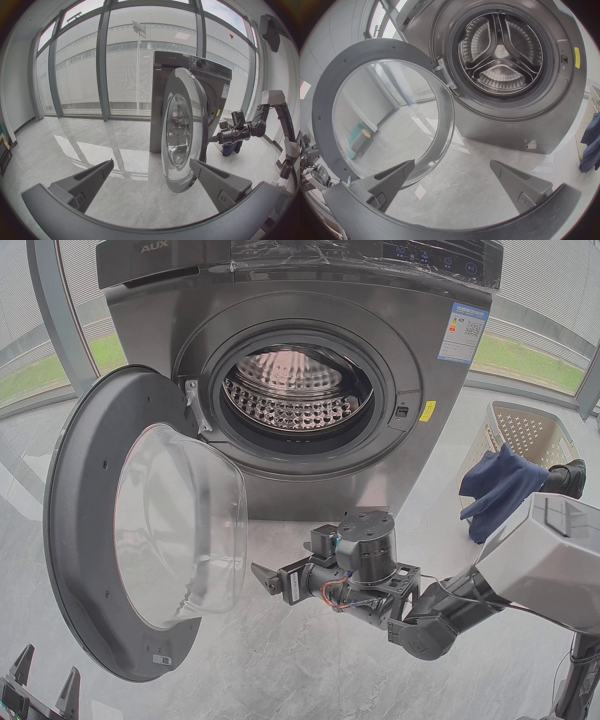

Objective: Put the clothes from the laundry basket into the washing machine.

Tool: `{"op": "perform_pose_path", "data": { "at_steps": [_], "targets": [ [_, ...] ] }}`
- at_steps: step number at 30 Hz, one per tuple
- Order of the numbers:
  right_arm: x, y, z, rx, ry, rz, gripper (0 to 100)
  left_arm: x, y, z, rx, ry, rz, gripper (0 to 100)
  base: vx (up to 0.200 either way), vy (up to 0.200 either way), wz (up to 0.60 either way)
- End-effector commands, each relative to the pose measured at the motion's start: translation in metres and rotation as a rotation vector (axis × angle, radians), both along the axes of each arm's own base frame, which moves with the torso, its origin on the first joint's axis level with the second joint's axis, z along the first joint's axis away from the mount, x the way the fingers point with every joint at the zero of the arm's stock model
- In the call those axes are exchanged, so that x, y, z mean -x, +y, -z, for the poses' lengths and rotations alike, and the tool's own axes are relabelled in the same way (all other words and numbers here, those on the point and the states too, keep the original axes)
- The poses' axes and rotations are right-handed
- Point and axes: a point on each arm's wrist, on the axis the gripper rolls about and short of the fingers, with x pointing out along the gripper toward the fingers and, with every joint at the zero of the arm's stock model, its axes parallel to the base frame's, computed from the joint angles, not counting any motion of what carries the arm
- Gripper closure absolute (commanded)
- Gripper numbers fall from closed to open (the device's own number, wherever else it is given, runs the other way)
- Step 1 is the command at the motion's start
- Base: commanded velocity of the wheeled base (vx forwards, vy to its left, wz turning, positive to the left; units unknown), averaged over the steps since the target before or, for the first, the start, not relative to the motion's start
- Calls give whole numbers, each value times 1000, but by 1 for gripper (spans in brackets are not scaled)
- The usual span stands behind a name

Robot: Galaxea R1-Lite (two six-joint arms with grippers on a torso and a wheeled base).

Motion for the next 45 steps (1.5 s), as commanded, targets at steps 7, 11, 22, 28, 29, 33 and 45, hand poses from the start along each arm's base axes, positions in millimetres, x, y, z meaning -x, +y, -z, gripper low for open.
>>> {"op": "perform_pose_path", "data": {
  "at_steps": [7, 11, 22, 28, 29, 33, 45],
  "targets": [
    [-1, 39, 14, -22, -18, -57, 0, 0, 0, 5, 1, 4, 1, 0, 0, 0, 0],
    [-2, 37, 10, -30, -25, -53, 0, 0, 0, 5, 1, 4, 1, 0, 0, 0, 0],
    [-14, 60, -3, -89, -78, -67, 0, 0, 0, 5, 1, 4, 1, 0, 0, 0, 0],
    [-4, 92, 18, -86, -71, -125, 0, 0, 0, 5, -1, 4, 1, 0, 0, 0, 0],
    [-5, 103, 22, -98, -80, -134, 0, 0, 0, 5, -1, 4, 1, 0, 0, 0, 0],
    [-13, 122, 21, -157, -124, -138, 0, 0, 0, 5, 1, 4, 1, 0, 0, 0, 0],
    [-26, 111, -2, -193, -161, -72, 0, 0, 0, 5, -1, 4, 1, 0, 0, 0, 0]
  ]
}}
